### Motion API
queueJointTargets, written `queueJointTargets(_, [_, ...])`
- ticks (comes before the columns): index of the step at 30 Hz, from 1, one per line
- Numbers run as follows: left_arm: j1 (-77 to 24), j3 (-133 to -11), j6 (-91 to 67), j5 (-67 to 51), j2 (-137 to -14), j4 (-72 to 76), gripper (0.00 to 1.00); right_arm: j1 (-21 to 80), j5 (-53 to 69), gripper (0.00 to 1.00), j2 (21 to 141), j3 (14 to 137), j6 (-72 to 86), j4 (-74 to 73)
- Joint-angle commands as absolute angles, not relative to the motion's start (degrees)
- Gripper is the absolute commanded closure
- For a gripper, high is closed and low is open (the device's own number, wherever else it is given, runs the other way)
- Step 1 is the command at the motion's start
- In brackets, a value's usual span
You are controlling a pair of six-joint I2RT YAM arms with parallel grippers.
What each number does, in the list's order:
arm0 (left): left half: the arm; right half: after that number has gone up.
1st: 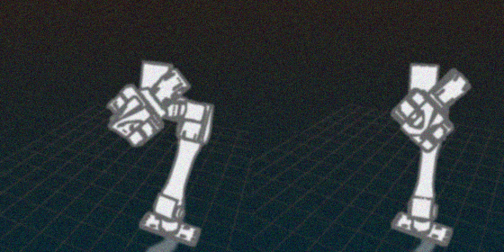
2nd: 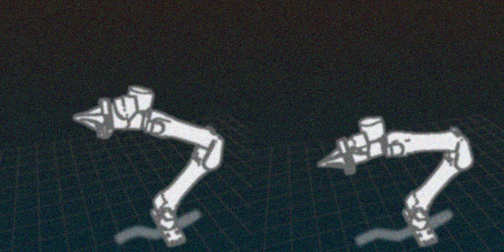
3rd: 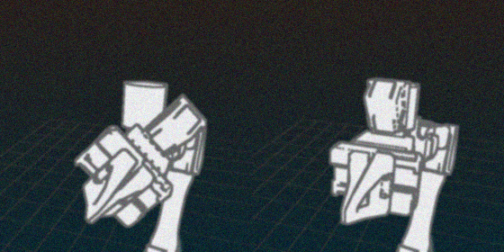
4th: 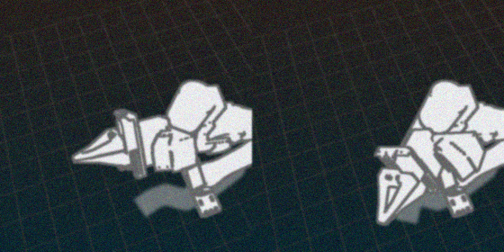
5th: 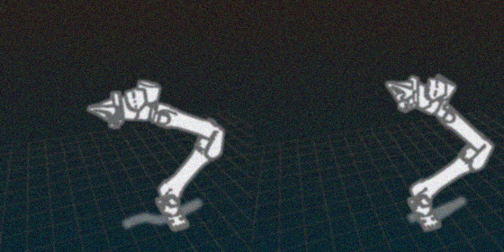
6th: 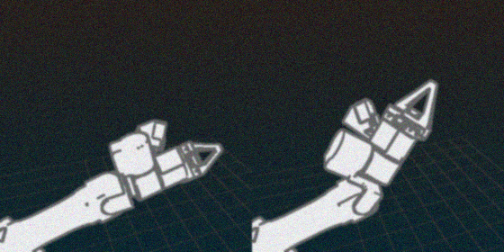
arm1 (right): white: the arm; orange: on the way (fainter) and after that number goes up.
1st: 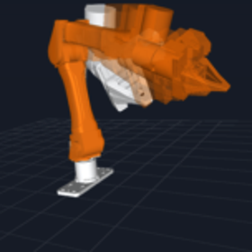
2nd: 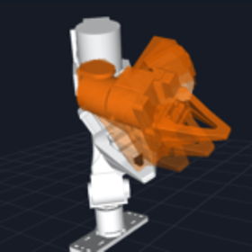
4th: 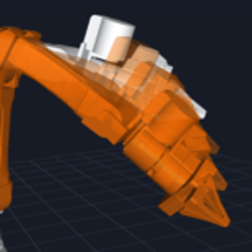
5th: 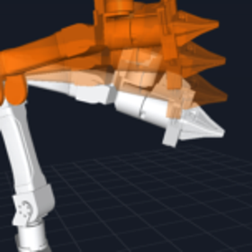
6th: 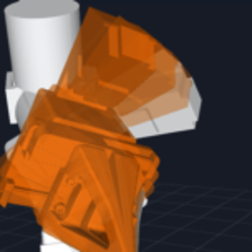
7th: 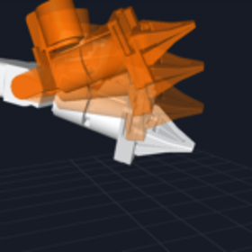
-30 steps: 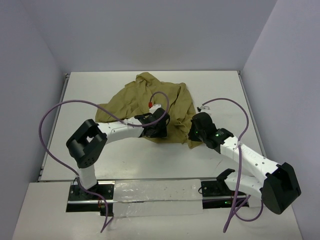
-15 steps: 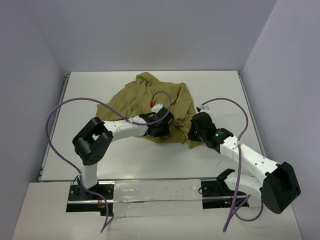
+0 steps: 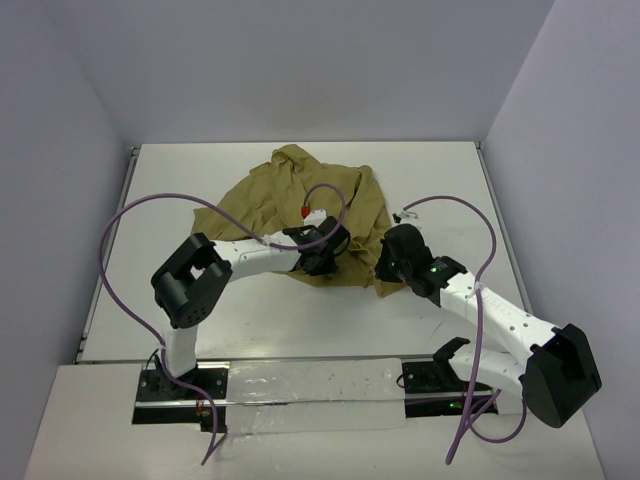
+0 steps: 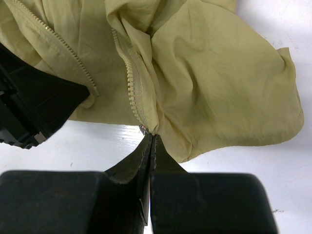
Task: Zip up the jacket
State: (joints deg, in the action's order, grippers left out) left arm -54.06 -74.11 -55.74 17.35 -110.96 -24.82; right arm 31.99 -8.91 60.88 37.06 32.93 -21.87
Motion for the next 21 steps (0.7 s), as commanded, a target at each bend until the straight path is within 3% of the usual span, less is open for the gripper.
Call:
queueJointTargets(1, [-54.49, -76.31, -55.95, 18.25, -111.05, -25.25, 0.91, 31.64, -9.34, 1.00, 60.53, 37.29, 32.20, -19.72])
queueJointTargets(2, [-54.49, -75.74, -55.85, 17.86, -110.41, -24.67, 1.00, 31.64, -9.18, 1.00, 60.56, 37.27, 32.12, -19.64])
queueJointTargets(12, [-52.69, -62.09, -54.84, 9.98, -93.57, -12.39, 1.00, 31.47, -0.86, 1.00, 59.66, 32.91, 29.53, -10.69])
queueJointTargets(21, [-50.11, -51.44, -51.73, 3.88, -78.83, -0.69, 1.00, 30.69, -0.34, 1.00, 61.85, 36.66, 29.25, -9.17])
